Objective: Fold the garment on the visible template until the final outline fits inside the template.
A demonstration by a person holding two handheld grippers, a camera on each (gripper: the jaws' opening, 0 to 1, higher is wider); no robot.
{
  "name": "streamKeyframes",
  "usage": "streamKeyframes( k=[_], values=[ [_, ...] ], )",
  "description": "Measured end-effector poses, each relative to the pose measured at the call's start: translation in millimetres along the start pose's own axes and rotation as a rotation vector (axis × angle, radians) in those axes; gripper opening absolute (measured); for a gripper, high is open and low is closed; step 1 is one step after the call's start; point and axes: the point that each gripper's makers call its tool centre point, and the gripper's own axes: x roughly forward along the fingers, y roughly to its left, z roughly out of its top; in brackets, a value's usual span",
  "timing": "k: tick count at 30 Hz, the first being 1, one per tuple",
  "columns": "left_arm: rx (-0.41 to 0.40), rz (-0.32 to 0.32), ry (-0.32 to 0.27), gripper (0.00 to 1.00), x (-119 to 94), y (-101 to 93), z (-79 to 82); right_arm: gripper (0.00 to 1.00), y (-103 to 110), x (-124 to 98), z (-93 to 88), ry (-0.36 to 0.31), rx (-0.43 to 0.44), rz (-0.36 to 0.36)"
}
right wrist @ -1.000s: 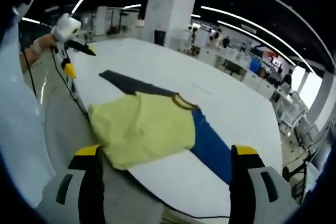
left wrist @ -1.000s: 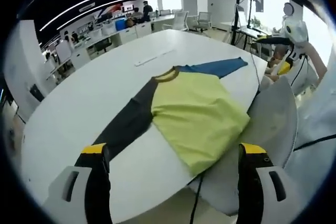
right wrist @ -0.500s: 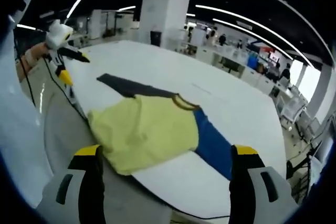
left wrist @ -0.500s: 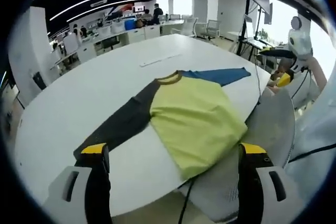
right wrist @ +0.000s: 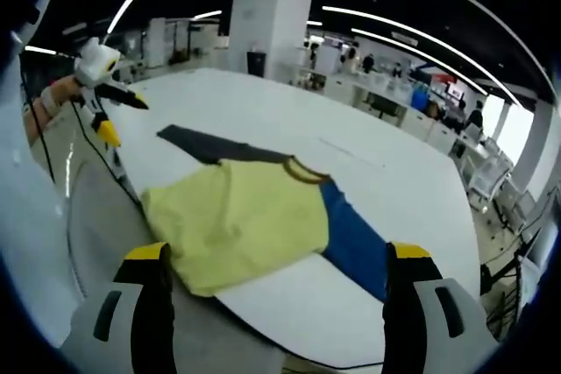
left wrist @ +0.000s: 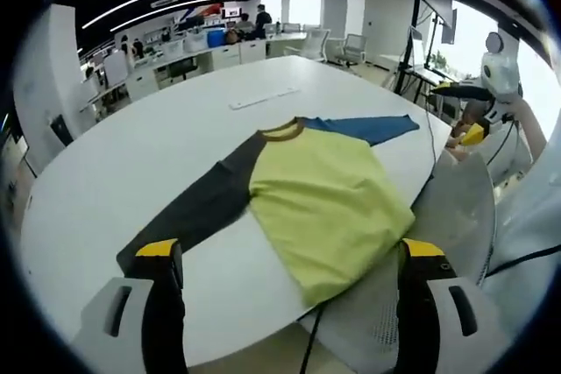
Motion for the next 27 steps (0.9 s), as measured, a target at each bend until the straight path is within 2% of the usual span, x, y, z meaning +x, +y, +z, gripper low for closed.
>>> streamKeyframes(
  k=[13,21,25,27],
  values=[
    [-0.002,-0.009,0.010,0.94,10,12.7,3.7,1.00,-9,13,0.8,0.021,-0.020,0.016],
    [0.011,-0.019,0.011,0.90,23,24.7,13.9,1.00,-21,23,4.8,0.024,-0.022,0.016],
    [0.021,-0.025,0.011,0.87,31,31.2,19.8,1.00,-28,29,10.8,0.004,-0.024,0.014],
    [0.027,-0.030,0.013,0.85,34,33.1,22.0,0.96,-31,31,12.0,0.008,-0.033,0.013]
  ],
)
